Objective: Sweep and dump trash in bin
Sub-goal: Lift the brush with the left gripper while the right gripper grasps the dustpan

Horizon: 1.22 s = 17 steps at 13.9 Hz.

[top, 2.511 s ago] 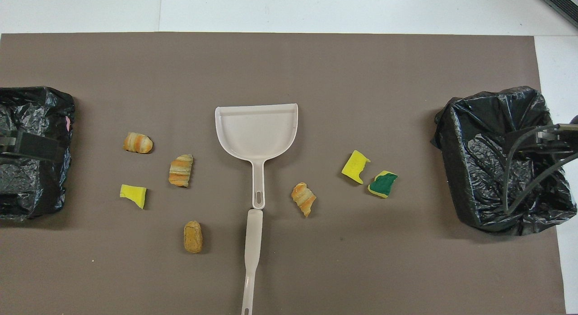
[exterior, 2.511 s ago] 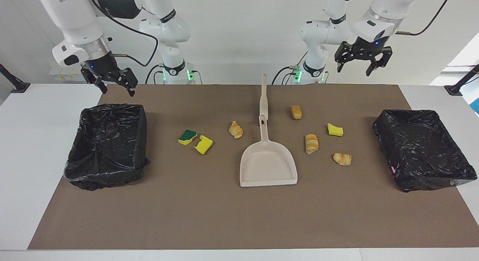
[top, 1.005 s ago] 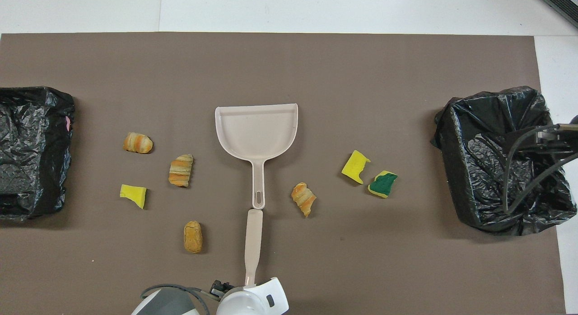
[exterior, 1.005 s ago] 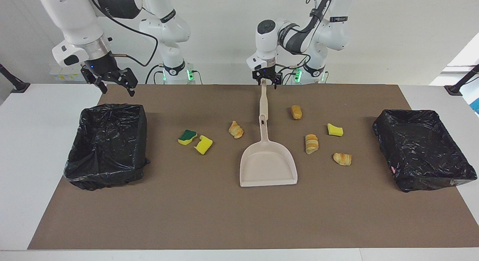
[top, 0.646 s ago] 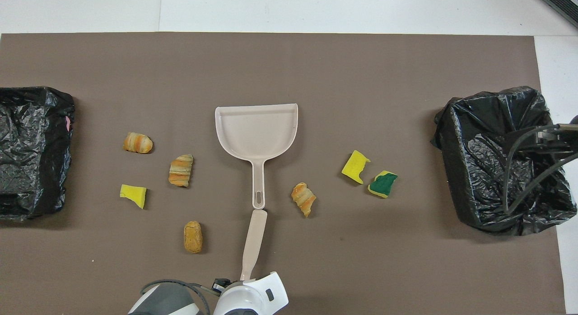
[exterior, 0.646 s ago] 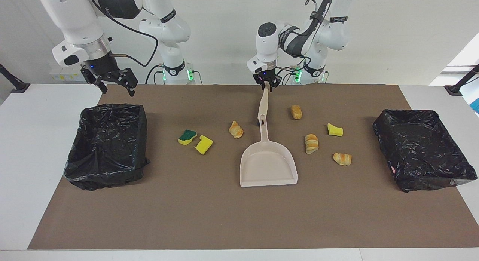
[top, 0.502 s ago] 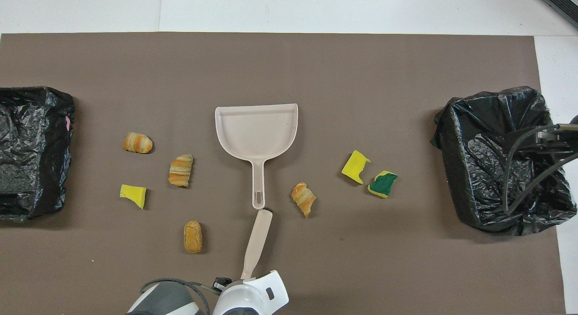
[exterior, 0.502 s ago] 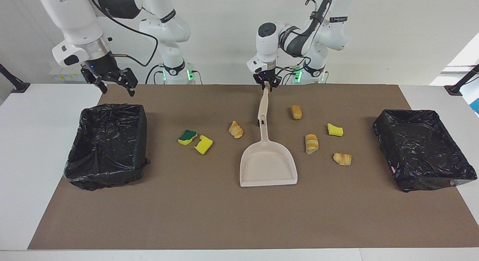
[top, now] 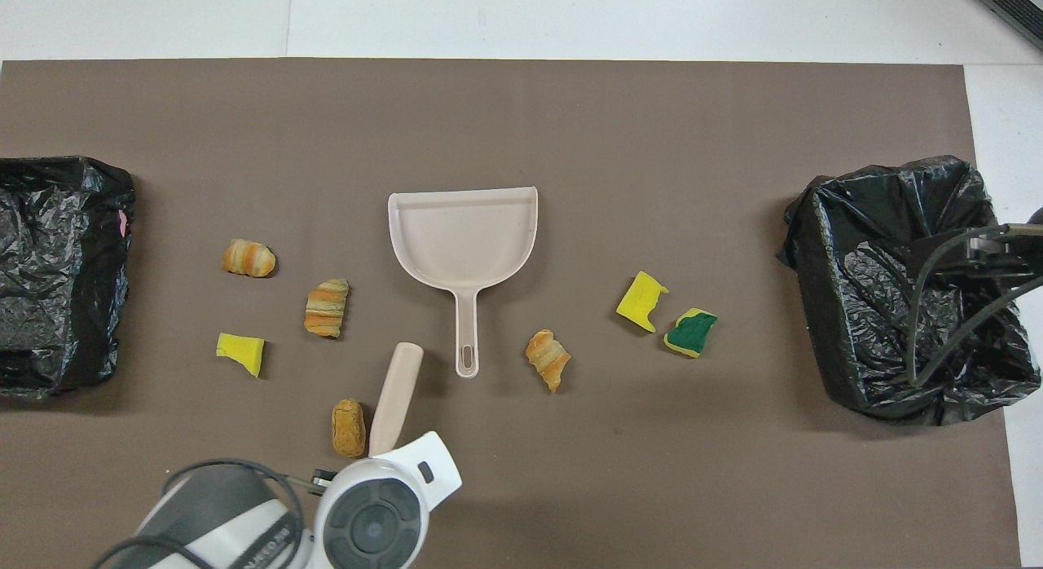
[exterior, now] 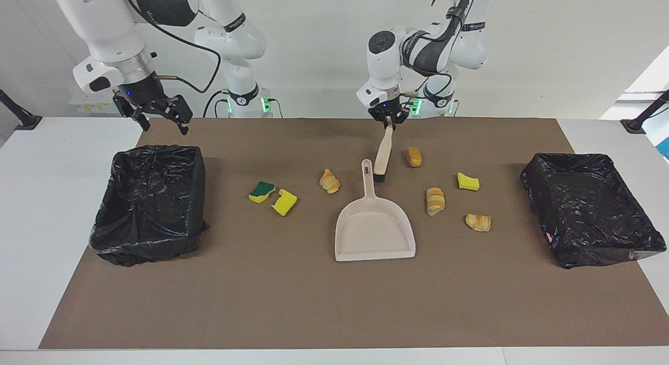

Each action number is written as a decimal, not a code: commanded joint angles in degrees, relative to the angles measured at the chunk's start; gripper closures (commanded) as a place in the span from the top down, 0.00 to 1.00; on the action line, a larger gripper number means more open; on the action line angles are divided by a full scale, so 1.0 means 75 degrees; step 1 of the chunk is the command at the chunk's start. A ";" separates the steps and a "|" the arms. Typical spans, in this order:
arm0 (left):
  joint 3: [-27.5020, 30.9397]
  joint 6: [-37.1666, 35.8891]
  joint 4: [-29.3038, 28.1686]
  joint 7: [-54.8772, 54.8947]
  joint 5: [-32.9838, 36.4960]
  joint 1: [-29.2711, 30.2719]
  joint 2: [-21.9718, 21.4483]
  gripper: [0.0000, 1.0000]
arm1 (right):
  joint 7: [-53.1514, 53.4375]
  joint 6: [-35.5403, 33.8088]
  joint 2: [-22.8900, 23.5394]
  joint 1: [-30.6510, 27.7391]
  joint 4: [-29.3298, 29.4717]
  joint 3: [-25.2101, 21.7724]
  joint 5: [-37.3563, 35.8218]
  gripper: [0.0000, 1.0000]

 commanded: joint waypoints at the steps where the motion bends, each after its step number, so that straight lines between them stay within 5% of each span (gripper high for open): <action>1: -0.0043 -0.0832 -0.0147 0.0777 0.0102 0.0971 -0.0993 0.00 | -0.0839 0.0114 -0.0131 -0.0032 -0.0229 0.0406 0.0246 1.00; 8: -0.0031 -0.0883 -0.0779 0.1634 -0.1349 0.0891 -0.1509 0.00 | 0.0909 0.2374 0.1050 0.1769 -0.0804 0.0584 0.0247 1.00; 12: -0.0020 -0.0555 -0.1693 0.1636 -0.1445 0.0375 -0.1592 0.00 | 0.2050 0.3582 0.1790 0.2639 -0.0792 0.0596 0.0200 1.00; 17: 0.0074 0.0275 -0.1496 0.2663 -0.1433 0.2128 -0.0914 0.00 | 0.3103 0.4204 0.2341 0.3599 -0.0781 0.0584 0.0247 1.00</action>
